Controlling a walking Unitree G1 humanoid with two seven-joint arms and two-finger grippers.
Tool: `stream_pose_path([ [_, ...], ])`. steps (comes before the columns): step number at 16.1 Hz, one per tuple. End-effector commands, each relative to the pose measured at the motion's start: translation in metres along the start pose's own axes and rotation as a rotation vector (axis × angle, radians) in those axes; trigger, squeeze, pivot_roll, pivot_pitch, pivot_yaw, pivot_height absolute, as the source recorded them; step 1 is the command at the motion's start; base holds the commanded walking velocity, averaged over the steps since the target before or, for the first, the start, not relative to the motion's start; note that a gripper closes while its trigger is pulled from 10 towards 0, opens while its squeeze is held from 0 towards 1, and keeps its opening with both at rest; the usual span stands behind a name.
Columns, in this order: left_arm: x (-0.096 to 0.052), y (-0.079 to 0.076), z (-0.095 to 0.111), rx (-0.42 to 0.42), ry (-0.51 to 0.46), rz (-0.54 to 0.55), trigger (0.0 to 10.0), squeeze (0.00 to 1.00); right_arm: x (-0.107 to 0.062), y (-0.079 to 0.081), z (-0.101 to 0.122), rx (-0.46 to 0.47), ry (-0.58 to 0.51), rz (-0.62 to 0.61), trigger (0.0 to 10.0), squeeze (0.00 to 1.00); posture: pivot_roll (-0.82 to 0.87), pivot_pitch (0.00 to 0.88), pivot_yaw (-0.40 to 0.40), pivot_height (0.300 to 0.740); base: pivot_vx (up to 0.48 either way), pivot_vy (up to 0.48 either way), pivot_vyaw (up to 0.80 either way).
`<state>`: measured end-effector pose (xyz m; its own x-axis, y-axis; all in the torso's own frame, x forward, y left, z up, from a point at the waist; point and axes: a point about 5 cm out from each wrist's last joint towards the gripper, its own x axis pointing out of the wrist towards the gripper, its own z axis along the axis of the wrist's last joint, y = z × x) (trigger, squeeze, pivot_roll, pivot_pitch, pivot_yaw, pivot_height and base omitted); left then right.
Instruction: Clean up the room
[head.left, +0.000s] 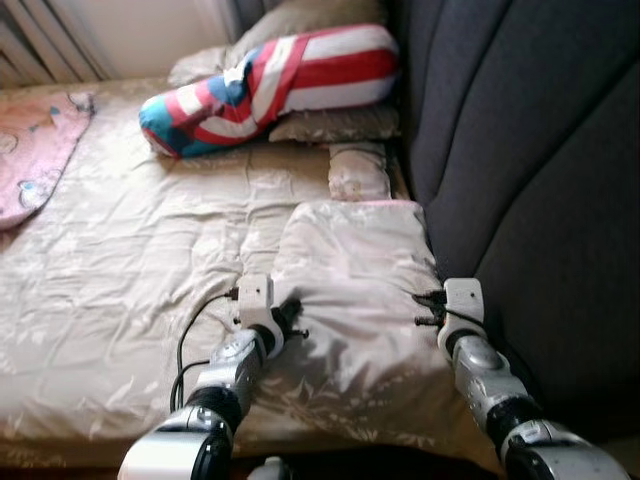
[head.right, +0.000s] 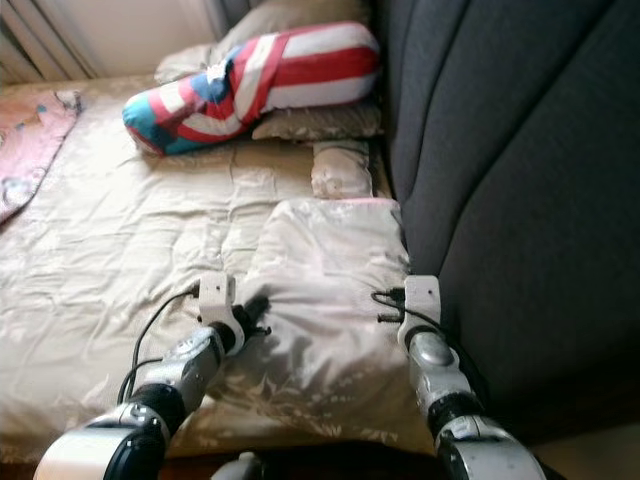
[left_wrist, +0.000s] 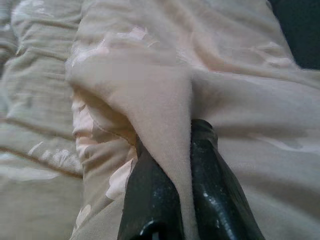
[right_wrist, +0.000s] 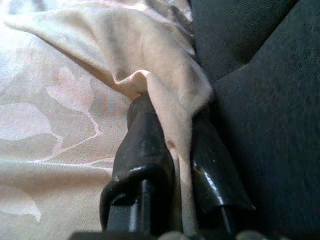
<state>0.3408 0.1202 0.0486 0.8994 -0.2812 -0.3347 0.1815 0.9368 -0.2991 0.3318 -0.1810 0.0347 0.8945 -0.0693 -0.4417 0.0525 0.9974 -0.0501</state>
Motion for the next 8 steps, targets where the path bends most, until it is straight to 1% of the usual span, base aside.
stream_pose_path([
  [1,-0.002,0.015,0.011,0.021,-0.039,0.058,10.0,0.00,0.003,-0.022,0.023,-0.002,-0.083,-0.079,10.0,0.00,-0.05,0.240,0.032,0.740,0.000,0.000,0.00],
  [3,-0.002,0.016,0.011,0.029,-0.032,0.069,10.0,0.00,0.003,-0.016,0.022,-0.028,-0.073,-0.060,10.0,0.00,-0.04,0.255,0.031,0.740,0.000,0.000,0.00],
  [5,-0.001,0.017,0.013,0.037,-0.029,0.078,10.0,0.00,0.004,-0.010,0.022,-0.034,-0.070,-0.041,10.0,0.00,-0.03,0.271,0.031,0.740,0.000,0.000,0.00],
  [8,0.001,0.013,0.011,0.041,-0.012,0.072,10.0,0.00,0.005,-0.010,0.024,-0.030,-0.064,-0.047,10.0,0.00,-0.03,0.295,0.034,0.740,0.000,0.000,0.00],
])
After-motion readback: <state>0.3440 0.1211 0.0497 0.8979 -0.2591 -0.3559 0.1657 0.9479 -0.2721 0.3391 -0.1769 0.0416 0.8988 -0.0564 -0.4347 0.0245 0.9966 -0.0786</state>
